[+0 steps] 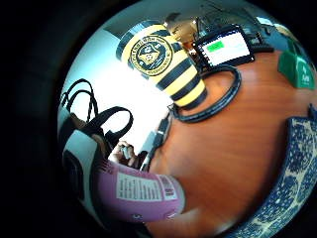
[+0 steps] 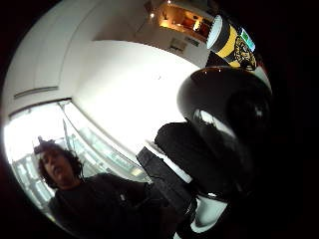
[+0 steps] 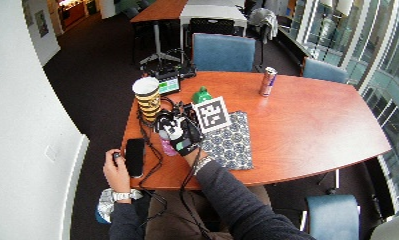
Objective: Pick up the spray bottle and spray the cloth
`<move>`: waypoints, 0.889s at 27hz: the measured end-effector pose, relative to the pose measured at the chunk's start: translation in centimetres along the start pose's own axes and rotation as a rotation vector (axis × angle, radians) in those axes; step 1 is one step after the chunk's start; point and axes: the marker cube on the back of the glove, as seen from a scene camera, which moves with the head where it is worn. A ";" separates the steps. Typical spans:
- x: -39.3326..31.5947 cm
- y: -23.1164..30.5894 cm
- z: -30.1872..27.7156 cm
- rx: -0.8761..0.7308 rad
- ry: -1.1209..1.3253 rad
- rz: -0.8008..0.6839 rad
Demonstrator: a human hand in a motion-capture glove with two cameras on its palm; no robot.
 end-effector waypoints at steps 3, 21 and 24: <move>0.3 0.1 0.5 0.004 -0.010 -0.002; 3.1 5.1 0.2 -0.125 -0.015 0.258; 3.0 5.2 -1.5 -0.254 0.127 0.277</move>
